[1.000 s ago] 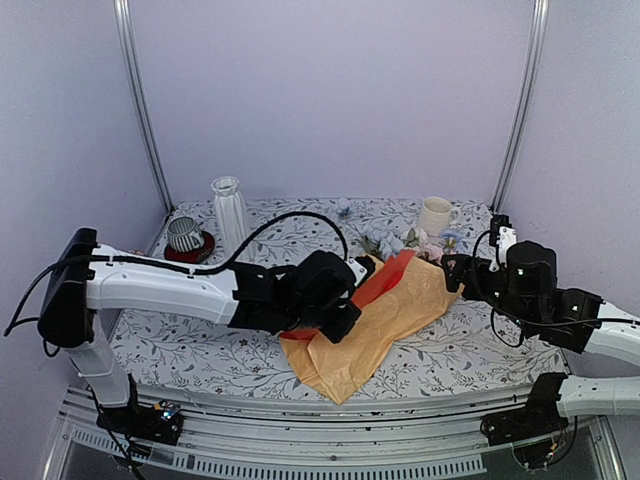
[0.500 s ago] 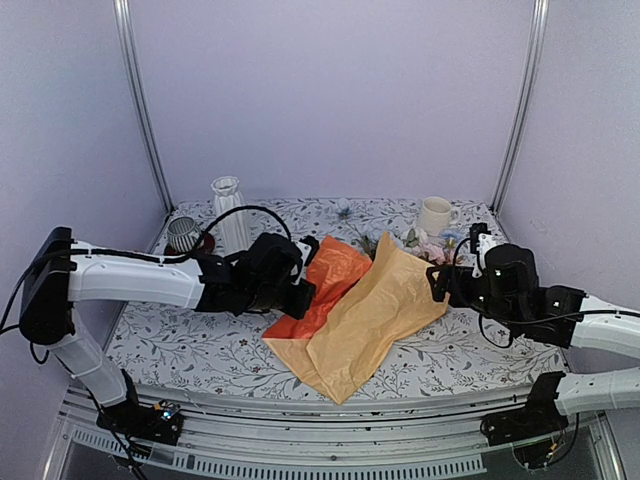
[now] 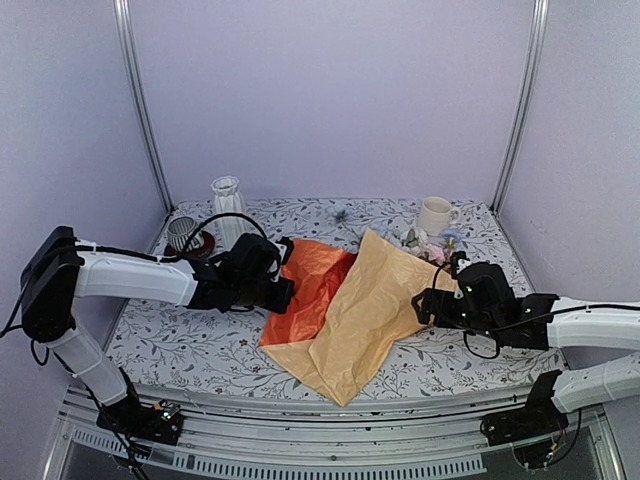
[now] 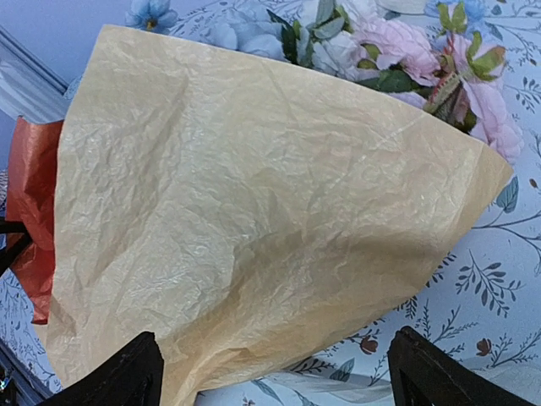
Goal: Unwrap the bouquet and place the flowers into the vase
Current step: Unfold the folded wrapping paper from the folded wrapping paper.
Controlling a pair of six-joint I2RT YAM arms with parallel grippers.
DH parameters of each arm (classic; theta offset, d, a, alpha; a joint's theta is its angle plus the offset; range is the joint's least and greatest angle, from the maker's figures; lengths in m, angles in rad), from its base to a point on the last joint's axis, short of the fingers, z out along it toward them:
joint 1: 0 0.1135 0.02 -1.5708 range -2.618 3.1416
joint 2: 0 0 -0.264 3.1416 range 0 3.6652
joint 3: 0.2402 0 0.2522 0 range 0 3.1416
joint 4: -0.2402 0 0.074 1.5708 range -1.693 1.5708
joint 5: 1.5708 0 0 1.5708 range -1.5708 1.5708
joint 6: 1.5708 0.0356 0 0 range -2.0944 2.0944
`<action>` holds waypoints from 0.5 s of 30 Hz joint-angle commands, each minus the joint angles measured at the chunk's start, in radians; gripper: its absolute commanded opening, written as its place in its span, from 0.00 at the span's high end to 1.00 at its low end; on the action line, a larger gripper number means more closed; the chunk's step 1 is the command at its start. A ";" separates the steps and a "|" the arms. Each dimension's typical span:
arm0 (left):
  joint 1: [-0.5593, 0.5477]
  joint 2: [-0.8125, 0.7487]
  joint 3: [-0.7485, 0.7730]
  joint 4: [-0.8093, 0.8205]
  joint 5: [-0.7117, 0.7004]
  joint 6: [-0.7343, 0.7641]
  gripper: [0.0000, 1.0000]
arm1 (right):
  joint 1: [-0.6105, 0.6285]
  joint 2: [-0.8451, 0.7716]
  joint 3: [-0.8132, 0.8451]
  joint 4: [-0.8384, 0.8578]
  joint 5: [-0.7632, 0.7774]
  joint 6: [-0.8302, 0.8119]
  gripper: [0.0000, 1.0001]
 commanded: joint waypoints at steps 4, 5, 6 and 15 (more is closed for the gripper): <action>0.050 -0.012 -0.043 0.048 0.037 -0.012 0.98 | -0.127 -0.041 -0.122 0.114 -0.124 0.139 0.09; 0.054 -0.012 -0.048 0.051 0.037 -0.013 0.97 | -0.148 -0.050 -0.138 0.132 -0.149 0.141 0.09; 0.057 -0.012 -0.053 0.053 0.037 -0.017 0.95 | -0.167 -0.054 -0.151 0.146 -0.169 0.143 0.09; 0.077 -0.041 -0.104 0.067 -0.002 -0.054 0.68 | -0.255 -0.028 -0.174 0.180 -0.213 0.128 0.09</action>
